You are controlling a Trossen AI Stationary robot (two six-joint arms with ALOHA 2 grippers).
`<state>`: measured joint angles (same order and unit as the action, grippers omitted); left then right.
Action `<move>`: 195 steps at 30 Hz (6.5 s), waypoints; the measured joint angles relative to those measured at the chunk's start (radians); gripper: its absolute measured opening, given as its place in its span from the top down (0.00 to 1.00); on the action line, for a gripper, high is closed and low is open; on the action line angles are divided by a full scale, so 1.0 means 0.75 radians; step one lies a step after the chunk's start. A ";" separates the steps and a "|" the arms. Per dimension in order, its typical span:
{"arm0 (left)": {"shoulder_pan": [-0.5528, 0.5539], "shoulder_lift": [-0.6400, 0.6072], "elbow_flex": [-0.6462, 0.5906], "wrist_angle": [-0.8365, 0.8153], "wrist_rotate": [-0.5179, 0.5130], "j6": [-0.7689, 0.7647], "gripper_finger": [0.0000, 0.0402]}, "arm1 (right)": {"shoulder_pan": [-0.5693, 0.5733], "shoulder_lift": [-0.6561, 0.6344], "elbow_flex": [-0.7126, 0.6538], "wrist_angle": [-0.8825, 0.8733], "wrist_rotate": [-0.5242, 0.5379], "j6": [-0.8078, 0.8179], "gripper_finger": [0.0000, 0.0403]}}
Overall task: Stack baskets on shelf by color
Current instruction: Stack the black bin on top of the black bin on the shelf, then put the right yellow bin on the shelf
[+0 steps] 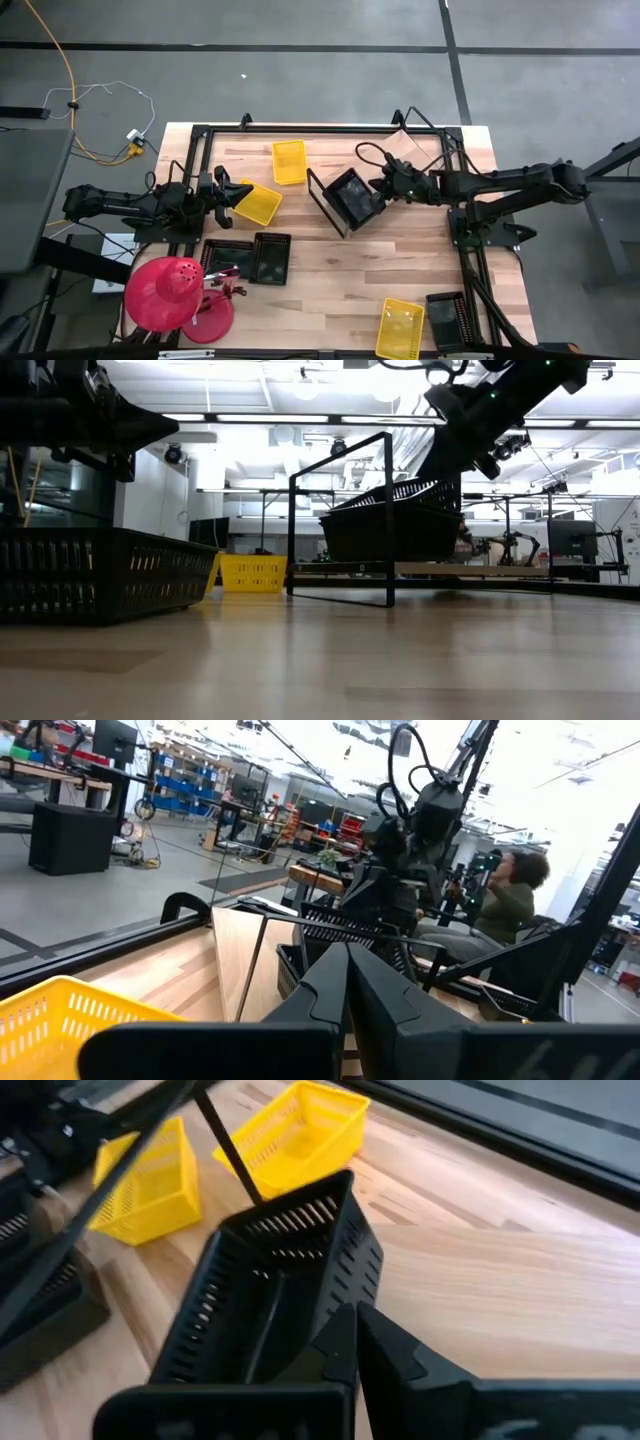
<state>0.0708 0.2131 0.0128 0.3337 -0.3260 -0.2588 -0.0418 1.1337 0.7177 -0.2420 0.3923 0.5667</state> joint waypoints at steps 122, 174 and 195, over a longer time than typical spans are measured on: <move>0.000 0.003 0.000 0.051 -0.040 0.036 1.00 | 1.101 0.642 0.607 -0.858 -0.542 0.748 0.65; -0.001 0.003 0.000 0.039 -0.011 0.036 1.00 | -0.222 0.366 1.184 -1.545 0.000 -1.780 1.00; -0.001 0.003 0.000 0.040 -0.003 -0.024 1.00 | -0.454 0.750 1.088 -1.427 -0.468 -2.118 1.00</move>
<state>0.0704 0.2157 0.0128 0.3637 -0.3282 -0.2769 -0.3821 1.6960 1.5341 -1.3119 0.0412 -1.0215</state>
